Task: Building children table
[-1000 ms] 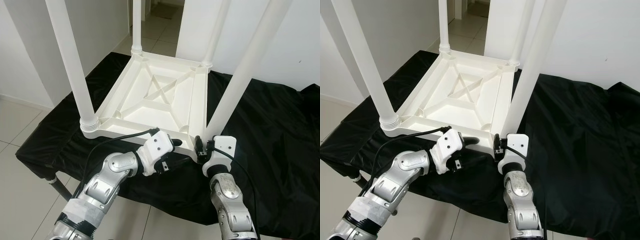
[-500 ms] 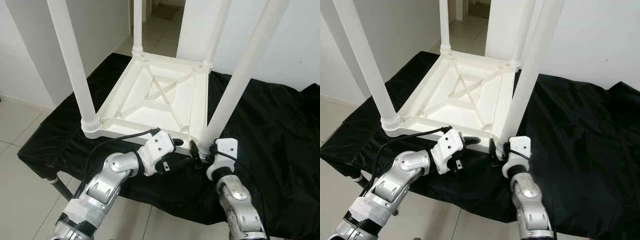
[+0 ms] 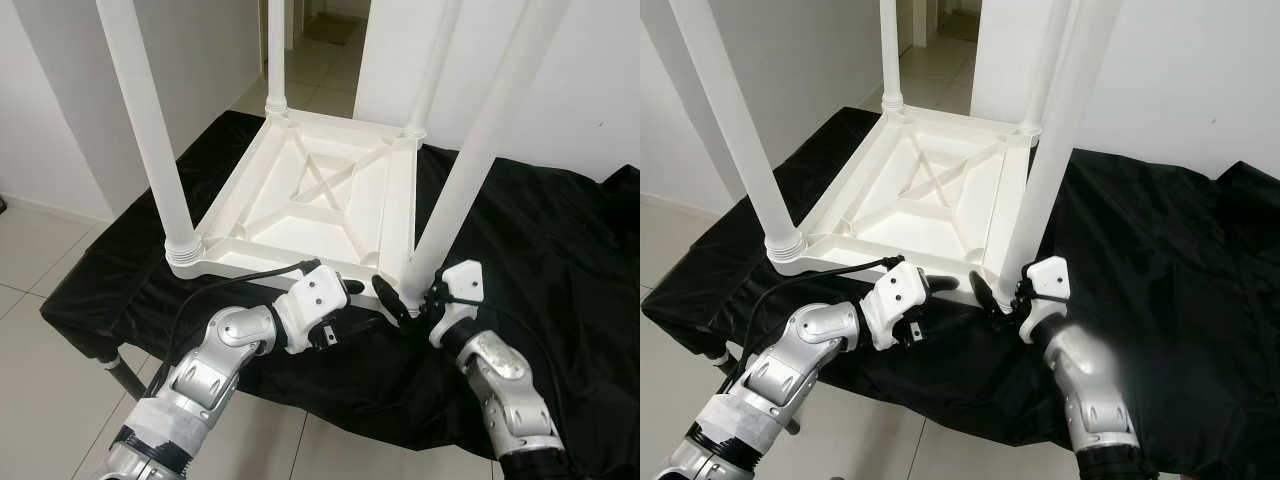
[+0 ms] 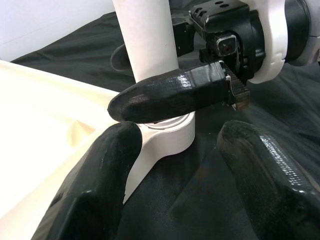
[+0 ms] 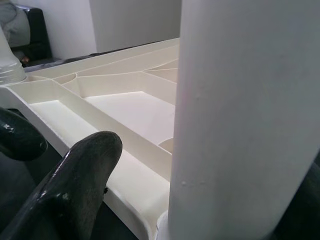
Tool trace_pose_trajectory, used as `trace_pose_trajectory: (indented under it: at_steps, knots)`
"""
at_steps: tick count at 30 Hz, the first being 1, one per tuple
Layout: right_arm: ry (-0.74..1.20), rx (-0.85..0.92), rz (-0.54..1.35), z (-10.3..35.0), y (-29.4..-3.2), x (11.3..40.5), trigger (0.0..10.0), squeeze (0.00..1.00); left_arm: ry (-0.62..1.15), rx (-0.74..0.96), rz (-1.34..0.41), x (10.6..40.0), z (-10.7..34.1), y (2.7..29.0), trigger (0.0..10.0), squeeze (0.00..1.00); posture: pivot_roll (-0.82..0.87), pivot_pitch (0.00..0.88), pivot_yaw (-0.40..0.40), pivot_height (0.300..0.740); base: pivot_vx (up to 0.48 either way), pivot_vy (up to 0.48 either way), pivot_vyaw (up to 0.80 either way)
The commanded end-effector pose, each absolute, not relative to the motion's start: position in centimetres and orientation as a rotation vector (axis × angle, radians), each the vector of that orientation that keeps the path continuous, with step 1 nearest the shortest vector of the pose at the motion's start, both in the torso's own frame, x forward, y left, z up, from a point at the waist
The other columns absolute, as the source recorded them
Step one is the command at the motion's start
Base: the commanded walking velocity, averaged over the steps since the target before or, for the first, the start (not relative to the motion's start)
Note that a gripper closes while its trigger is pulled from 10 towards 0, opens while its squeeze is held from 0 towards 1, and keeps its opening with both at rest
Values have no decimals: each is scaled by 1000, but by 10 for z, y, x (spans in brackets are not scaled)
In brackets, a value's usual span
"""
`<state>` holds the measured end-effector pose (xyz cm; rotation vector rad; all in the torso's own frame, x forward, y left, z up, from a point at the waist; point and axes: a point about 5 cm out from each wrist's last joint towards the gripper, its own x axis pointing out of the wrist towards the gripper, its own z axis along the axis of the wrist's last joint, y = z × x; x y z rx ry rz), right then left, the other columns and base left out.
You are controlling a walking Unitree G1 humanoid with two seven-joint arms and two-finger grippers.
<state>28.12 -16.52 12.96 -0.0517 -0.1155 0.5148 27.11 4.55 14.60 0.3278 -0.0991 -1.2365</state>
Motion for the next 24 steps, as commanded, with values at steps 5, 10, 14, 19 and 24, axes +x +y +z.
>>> trace_pose_trajectory:
  at_steps: [5, 10, 14, 19, 24]
  knots:
    - [-83, -116, 617, 128, -171, 295, 10000, 0, -84, 344, -1245, 272, 142, 44, 10000, 0, 15, 0, -32, 740, 0, 0, 0]
    - [-62, -134, 645, 125, -175, 299, 8118, 0, -88, 346, -1246, 272, 142, 42, 10000, 0, 19, 0, -32, 740, 0, 0, 0]
    - [-12, -164, 695, 117, -178, 302, 1686, 0, -93, 348, -1252, 270, 142, 40, 10000, 0, 30, 0, -38, 740, 0, 0, 0]
    - [8, -172, 724, 113, -178, 302, 0, 0, -93, 351, -1256, 270, 142, 40, 10000, 0, 33, 0, -38, 740, 0, 0, 0]
    - [9, -179, 720, 111, -182, 304, 0, 0, -93, 354, -1259, 270, 142, 40, 10000, 0, 34, 0, -37, 740, 0, 0, 0]
